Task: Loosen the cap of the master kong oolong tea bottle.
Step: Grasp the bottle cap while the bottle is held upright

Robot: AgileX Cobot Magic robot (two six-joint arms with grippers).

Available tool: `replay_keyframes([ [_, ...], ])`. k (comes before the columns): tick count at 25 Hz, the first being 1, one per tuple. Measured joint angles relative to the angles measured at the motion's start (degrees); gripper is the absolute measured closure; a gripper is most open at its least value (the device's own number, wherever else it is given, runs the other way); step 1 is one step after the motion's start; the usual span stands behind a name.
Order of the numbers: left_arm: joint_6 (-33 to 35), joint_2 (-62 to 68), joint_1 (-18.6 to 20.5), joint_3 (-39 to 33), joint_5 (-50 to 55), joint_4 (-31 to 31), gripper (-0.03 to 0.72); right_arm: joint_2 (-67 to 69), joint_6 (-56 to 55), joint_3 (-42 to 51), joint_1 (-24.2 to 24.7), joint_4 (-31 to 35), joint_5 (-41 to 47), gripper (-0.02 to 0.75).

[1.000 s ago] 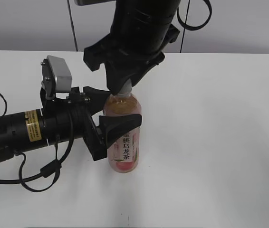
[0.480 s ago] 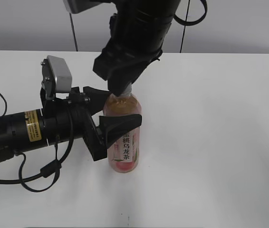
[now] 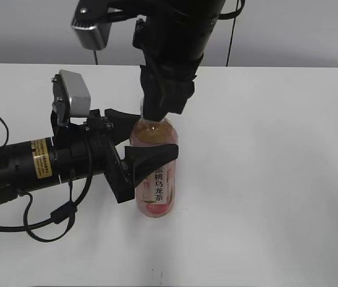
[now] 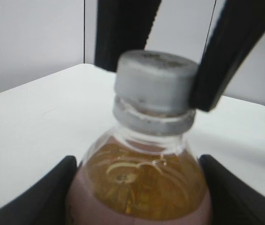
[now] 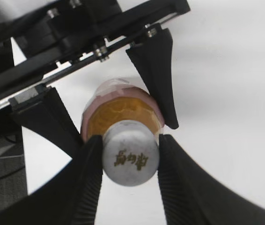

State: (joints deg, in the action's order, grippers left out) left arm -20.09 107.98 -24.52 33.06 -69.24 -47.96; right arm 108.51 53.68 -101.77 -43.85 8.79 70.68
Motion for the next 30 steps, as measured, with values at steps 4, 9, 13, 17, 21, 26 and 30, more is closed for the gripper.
replay_keyframes([
  [4,0.0,0.0,0.0,0.0,0.0,0.0,0.220,0.0,12.3,-0.2,0.0,0.0,0.1,0.459],
  [9,0.0,0.0,0.0,0.0,0.1,0.0,0.221,0.0,27.0,-0.2,0.0,0.1,0.1,0.459],
  [13,0.0,0.0,0.0,0.0,0.2,0.0,0.221,0.0,38.2,-0.3,0.0,0.1,0.1,0.460],
  [17,0.0,0.0,0.0,0.0,0.2,0.0,0.221,0.0,48.1,-0.3,0.0,0.4,0.1,0.460],
  [21,0.0,0.0,0.0,0.0,0.2,0.0,0.221,0.0,61.4,-0.3,0.1,0.8,0.1,0.460],
  [26,-0.1,0.0,0.0,0.0,0.3,0.2,0.221,0.5,73.9,-0.6,0.2,1.4,0.1,0.461],
  [30,0.0,0.0,0.0,0.0,0.3,0.2,0.221,0.5,75.4,-0.7,0.2,1.5,0.1,0.461],
])
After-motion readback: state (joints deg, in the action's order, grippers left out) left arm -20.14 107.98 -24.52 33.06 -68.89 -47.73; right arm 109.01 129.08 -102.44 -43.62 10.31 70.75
